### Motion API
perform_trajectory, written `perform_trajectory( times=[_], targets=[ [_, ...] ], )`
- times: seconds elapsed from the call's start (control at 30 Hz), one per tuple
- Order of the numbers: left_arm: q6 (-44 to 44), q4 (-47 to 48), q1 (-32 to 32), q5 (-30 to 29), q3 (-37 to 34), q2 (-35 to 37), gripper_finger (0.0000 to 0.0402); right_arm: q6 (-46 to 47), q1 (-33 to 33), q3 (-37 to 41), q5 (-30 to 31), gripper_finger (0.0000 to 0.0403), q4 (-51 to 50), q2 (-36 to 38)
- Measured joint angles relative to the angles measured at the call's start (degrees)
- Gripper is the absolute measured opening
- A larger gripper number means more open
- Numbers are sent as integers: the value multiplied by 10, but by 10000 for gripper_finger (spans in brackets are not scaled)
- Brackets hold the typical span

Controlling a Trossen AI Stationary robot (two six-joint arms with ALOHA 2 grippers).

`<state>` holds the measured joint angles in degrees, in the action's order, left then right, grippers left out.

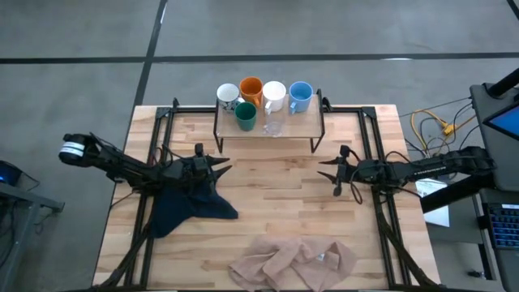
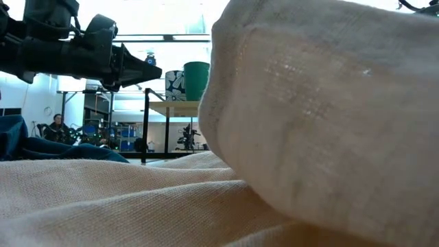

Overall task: Stack small to large cups/mugs on shelf
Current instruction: Return to Home Position

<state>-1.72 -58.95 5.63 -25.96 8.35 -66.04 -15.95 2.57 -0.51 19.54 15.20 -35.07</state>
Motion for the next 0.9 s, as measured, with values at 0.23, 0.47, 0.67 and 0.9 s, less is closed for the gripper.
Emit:
perform_trajectory(
  times=[0.23, 0.47, 0.67, 0.9],
  targets=[
    [0, -8, 0, 0, 5, -12, 107, 5, 0, 0, -2, 148, 0, 0],
    [0, -10, 0, 0, 10, -9, 107, 5, 0, 0, -2, 148, 0, 0],
    [0, -11, 0, 0, 11, -7, 107, 4, 0, 0, -2, 148, -2, 0],
    [0, -11, 0, 0, 12, -7, 107, 3, 0, 0, -2, 148, -3, 0]
  ],
)
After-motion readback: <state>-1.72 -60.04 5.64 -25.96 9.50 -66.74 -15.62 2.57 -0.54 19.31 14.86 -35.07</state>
